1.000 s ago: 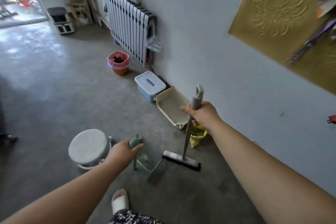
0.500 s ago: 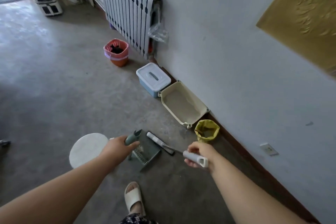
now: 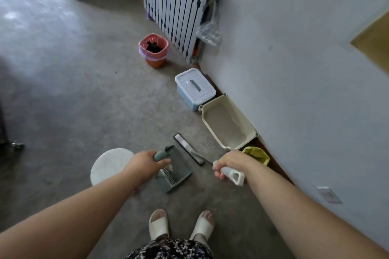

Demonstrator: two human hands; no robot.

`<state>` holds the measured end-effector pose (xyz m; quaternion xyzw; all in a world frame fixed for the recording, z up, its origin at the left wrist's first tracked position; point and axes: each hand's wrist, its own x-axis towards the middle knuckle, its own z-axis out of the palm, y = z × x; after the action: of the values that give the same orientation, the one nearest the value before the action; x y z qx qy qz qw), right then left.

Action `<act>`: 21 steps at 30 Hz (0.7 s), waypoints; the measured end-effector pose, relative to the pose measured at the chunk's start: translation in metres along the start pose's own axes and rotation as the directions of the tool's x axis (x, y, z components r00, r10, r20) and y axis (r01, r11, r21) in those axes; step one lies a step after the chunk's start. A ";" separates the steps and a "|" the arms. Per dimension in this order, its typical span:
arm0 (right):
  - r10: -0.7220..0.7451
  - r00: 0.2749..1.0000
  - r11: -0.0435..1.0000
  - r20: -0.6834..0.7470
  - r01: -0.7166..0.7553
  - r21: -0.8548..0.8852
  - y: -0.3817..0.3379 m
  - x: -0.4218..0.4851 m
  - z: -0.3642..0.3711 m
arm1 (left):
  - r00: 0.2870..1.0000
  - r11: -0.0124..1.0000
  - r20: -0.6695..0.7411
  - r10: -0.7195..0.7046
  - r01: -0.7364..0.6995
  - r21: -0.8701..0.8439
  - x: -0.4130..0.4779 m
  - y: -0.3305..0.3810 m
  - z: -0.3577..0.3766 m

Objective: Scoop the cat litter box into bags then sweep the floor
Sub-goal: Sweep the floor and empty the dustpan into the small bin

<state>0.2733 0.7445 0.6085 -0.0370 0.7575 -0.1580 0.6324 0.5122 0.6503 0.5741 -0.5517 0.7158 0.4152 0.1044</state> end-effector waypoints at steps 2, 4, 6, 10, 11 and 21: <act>-0.045 0.999 0.998 0.006 0.045 -0.043 -0.017 0.005 0.005 | 1.000 1.000 0.016 -0.013 0.013 -0.004 0.003 -0.001 -0.002; -0.075 0.997 0.992 0.021 0.076 -0.099 -0.038 0.016 0.011 | 0.999 1.000 0.030 -0.024 0.024 -0.007 0.009 -0.002 -0.003; -0.141 0.990 0.979 0.006 0.140 -0.147 -0.058 0.033 0.015 | 0.999 0.999 0.029 -0.030 0.030 -0.011 0.017 -0.003 -0.003; -0.303 0.953 0.902 -0.010 0.283 -0.327 -0.082 0.074 0.011 | 0.999 0.999 0.001 -0.041 0.041 0.006 0.030 0.000 -0.004; -0.325 0.945 0.884 -0.014 0.299 -0.360 -0.086 0.083 0.010 | 0.999 0.999 -0.002 -0.045 0.045 0.011 0.032 0.002 -0.005; -0.311 0.939 0.602 -0.145 0.077 -0.795 -0.051 0.150 -0.027 | 0.998 0.996 -0.031 -0.063 0.064 0.060 0.047 0.036 0.005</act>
<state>0.2105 0.6630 0.4855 -0.3678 0.8201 0.1135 0.4234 0.4618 0.6226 0.5589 -0.5766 0.7116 0.3818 0.1240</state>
